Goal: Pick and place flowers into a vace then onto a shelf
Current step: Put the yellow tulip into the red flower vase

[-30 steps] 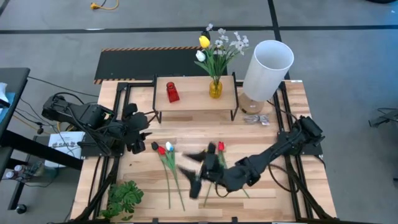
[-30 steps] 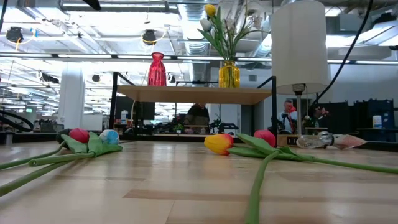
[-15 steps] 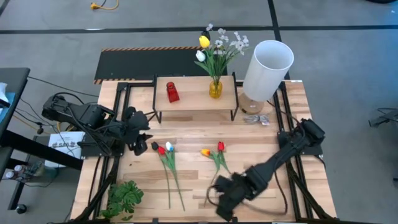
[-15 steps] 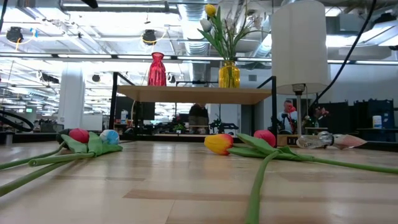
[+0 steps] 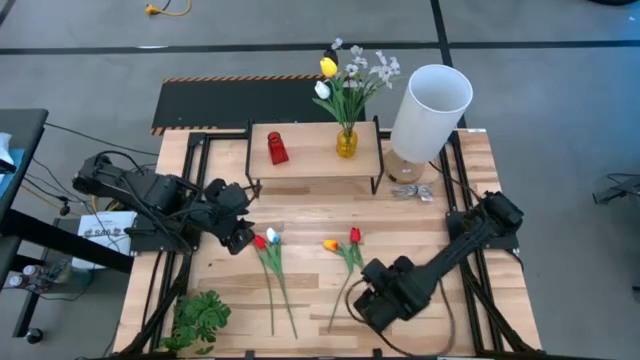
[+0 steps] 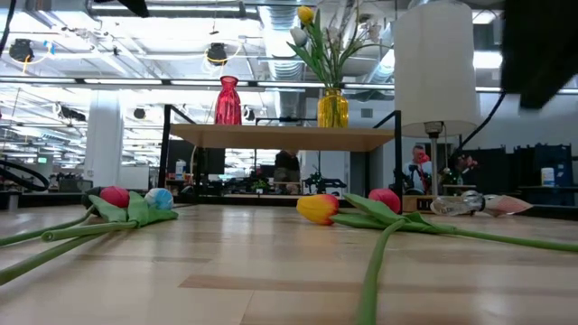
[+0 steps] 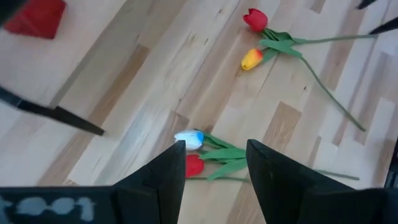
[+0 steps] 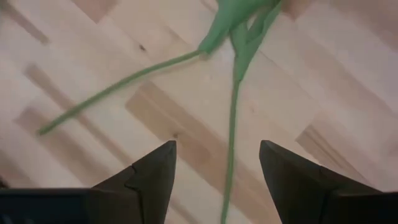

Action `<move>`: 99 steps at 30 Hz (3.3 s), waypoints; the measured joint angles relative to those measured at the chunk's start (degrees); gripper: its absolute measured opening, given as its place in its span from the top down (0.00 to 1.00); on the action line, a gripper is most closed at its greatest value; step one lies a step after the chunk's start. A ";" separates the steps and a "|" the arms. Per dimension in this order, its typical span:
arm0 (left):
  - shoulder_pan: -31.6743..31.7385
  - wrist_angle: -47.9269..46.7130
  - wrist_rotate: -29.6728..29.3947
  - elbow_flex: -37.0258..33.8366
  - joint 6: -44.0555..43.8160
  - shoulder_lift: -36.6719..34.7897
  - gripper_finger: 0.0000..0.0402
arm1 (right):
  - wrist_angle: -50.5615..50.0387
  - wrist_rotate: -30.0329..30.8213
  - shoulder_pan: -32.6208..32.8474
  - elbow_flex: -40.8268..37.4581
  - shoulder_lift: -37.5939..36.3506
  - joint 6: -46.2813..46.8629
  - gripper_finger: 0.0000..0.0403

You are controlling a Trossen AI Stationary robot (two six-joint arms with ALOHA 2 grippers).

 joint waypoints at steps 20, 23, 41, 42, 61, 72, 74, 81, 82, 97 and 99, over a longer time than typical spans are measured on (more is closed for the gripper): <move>-0.57 1.83 1.77 -0.02 1.91 6.28 0.61 | 13.97 -6.55 -9.29 -11.38 0.02 -11.48 0.58; -0.57 1.86 1.79 -0.02 1.87 6.27 0.61 | 13.95 -6.21 -9.81 -11.38 0.02 -11.50 0.61; -0.57 3.19 3.09 -0.02 1.63 6.33 0.61 | 15.24 -6.78 -9.58 -11.21 6.34 -11.51 0.67; -0.57 3.19 3.08 -0.02 1.63 6.33 0.61 | 15.25 -6.96 -9.61 -11.21 6.34 -11.64 0.67; -0.57 3.14 10.23 -0.02 4.37 6.33 0.61 | 11.52 -7.50 -7.70 -9.50 6.45 -13.81 0.99; -0.57 3.08 13.68 0.00 6.40 6.33 0.61 | -6.74 -7.74 -5.08 3.75 6.25 -22.29 1.00; -0.57 3.08 13.79 0.00 7.34 6.33 0.61 | -8.90 -10.22 -5.14 6.35 6.29 -28.31 1.00; -0.57 3.08 13.79 0.00 9.40 6.33 0.61 | -20.43 -22.11 -6.04 13.67 6.20 -43.09 1.00; -0.57 3.08 13.79 0.00 9.60 6.32 0.61 | -22.41 -24.21 -6.18 14.16 6.21 -44.93 1.00; -0.57 3.03 13.90 0.00 15.06 6.29 0.61 | -25.42 -50.21 -5.73 14.98 6.69 -57.92 1.00; -0.57 3.05 14.17 0.00 15.57 6.29 0.61 | -24.15 -55.50 -5.81 14.98 6.69 -59.20 1.00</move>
